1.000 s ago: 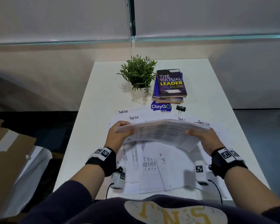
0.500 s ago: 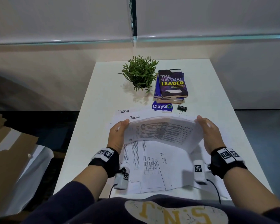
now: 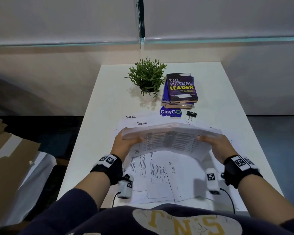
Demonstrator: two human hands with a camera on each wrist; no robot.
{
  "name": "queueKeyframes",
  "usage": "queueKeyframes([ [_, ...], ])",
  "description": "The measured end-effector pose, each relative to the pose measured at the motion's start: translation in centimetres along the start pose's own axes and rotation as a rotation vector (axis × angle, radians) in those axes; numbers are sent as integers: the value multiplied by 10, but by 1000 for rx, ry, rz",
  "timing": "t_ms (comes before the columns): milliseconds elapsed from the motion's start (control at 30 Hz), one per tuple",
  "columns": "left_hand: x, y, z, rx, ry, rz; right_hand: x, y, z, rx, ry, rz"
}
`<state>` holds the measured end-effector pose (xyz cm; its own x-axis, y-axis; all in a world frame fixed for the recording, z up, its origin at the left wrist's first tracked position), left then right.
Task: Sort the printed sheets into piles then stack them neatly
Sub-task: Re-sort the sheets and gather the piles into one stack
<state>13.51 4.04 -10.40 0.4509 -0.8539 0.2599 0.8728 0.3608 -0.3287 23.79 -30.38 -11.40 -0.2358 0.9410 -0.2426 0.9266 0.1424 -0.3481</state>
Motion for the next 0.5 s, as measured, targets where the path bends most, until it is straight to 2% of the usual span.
queueKeyframes([
  [100,2,-4,-20,-108,65,-40,9,-2,10,15,42,-45],
  [167,3,-6,-21,-100,126,-5,10,-1,12,31,70,-40],
  [233,6,-7,-10,-66,169,23,1,-1,7,49,20,11],
  [300,14,-6,6,-30,190,17,-17,-3,-16,26,-163,129],
  [367,28,-8,28,31,208,-20,-33,-8,-57,-112,-484,318],
  [400,36,-8,40,80,225,-45,-31,-11,-83,-223,-632,360],
  [433,46,-7,50,130,244,-74,-19,-14,-108,-339,-772,350],
  [500,69,-7,69,203,278,-147,17,-17,-141,-498,-1017,225],
])
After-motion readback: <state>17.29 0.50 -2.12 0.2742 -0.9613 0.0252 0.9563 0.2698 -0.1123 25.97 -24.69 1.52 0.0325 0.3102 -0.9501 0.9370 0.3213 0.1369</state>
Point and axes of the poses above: each hand's wrist, its own y-axis towards the middle knuckle, its own x-axis out of the palm, z = x × y, the point moved 8 cm from there along y, towards the middle knuckle, and after that the axes turned 15 degrees about -y, right-handed, at the moved point
